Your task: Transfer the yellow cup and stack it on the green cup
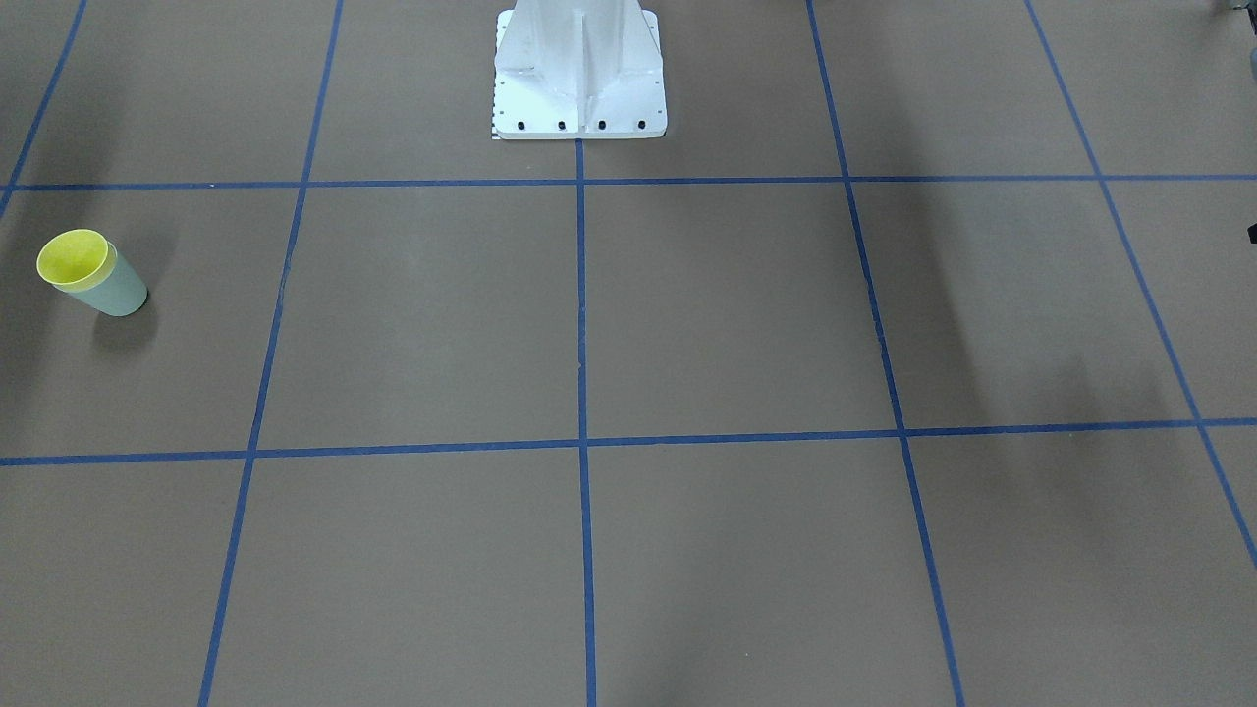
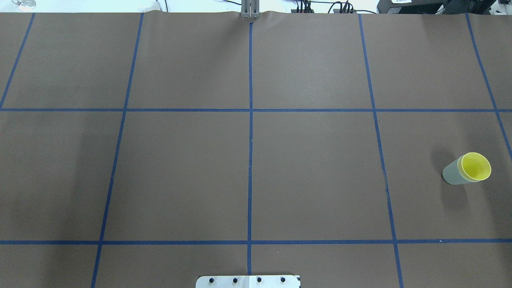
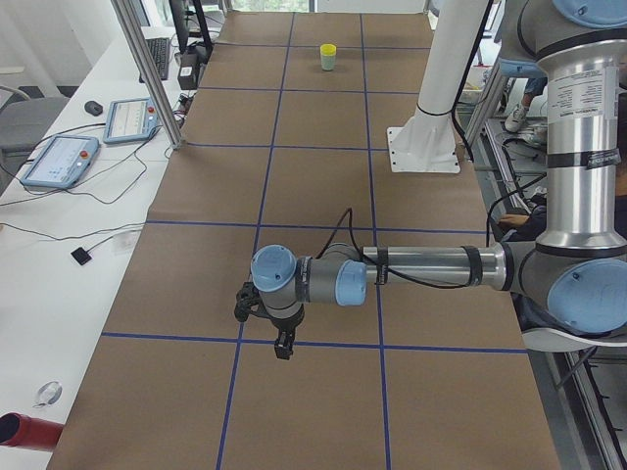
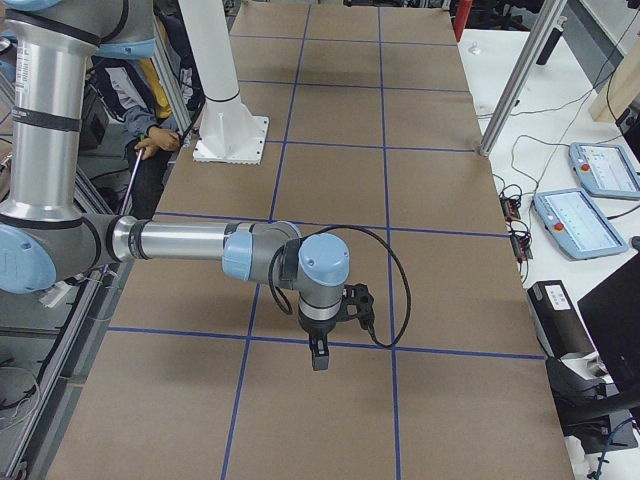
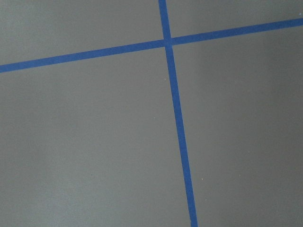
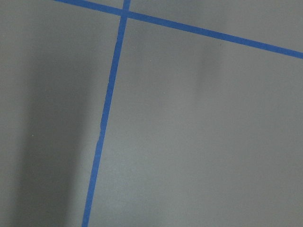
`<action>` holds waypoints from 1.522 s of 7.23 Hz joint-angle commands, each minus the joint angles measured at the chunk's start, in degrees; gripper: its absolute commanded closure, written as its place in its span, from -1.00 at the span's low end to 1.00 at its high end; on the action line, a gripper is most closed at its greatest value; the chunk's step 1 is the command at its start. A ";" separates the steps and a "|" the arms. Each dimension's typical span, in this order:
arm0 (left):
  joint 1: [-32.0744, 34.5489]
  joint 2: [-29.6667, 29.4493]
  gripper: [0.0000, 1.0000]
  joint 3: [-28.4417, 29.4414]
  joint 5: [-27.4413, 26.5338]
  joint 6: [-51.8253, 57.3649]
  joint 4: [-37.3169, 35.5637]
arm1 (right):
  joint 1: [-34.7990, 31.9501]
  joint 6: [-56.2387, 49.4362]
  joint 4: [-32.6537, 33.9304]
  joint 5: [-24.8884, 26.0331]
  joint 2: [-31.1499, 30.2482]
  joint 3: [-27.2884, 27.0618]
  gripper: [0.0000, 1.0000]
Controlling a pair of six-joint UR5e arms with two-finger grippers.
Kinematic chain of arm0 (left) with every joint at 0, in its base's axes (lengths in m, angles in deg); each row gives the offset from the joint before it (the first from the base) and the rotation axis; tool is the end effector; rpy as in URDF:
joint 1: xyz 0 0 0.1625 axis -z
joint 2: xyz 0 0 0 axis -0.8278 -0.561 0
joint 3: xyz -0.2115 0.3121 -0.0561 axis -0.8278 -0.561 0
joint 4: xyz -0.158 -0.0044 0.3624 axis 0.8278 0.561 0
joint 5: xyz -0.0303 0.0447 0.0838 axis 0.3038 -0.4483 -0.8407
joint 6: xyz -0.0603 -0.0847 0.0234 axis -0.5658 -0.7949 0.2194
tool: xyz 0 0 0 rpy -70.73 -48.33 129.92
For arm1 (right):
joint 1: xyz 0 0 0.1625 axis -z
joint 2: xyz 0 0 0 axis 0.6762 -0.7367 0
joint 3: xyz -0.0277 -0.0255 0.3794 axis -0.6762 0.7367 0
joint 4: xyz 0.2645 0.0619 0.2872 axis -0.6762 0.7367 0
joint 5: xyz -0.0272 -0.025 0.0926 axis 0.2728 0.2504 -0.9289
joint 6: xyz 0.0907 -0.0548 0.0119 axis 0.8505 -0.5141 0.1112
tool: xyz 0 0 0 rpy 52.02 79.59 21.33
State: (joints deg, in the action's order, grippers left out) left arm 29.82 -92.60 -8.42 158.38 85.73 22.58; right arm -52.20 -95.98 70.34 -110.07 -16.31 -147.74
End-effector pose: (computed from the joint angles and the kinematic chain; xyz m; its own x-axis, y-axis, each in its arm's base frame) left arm -0.0259 -0.4370 0.6305 0.7008 0.1548 -0.6964 -0.1401 0.9870 0.0785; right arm 0.1004 -0.3830 0.6209 0.7692 -0.1806 0.6129 0.1716 0.9824 0.0740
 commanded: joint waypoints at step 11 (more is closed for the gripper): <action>0.26 0.11 -1.00 0.09 -0.62 0.00 0.09 | 0.00 0.01 0.02 -0.33 0.00 1.16 -1.00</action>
State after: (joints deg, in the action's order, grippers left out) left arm 29.95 -92.37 -8.40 158.03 85.74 22.63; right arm -52.20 -95.99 70.37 -110.38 -16.30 -146.54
